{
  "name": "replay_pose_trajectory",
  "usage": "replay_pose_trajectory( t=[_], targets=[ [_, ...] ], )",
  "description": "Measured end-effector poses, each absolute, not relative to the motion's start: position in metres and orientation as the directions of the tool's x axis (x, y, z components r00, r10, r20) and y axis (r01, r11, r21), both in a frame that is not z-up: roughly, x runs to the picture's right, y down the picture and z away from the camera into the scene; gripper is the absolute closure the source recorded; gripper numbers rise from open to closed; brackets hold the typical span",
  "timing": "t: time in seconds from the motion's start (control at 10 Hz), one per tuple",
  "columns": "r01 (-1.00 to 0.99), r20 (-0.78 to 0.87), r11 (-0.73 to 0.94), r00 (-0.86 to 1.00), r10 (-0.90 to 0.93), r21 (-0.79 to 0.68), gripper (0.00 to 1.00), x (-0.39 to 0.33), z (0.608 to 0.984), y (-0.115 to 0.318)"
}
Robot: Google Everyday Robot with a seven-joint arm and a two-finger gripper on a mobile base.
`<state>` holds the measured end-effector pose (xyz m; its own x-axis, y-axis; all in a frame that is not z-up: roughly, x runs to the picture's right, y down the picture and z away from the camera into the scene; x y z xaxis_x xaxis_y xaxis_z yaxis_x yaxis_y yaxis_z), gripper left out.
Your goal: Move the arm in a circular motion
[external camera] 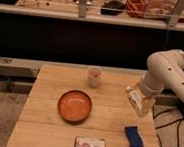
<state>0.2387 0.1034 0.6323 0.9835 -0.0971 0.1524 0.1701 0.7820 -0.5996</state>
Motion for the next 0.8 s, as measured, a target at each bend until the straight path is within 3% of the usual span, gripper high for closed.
replay_pose_trajectory(
  t=[0.4,0.8],
  targets=[
    [0.372,0.317,0.789,0.918,-0.236,-0.489,0.2,0.145,0.588,0.079],
    [0.557,0.421,0.747,0.813,-0.402,-0.363,0.2,0.065,0.593,0.026]
  ],
)
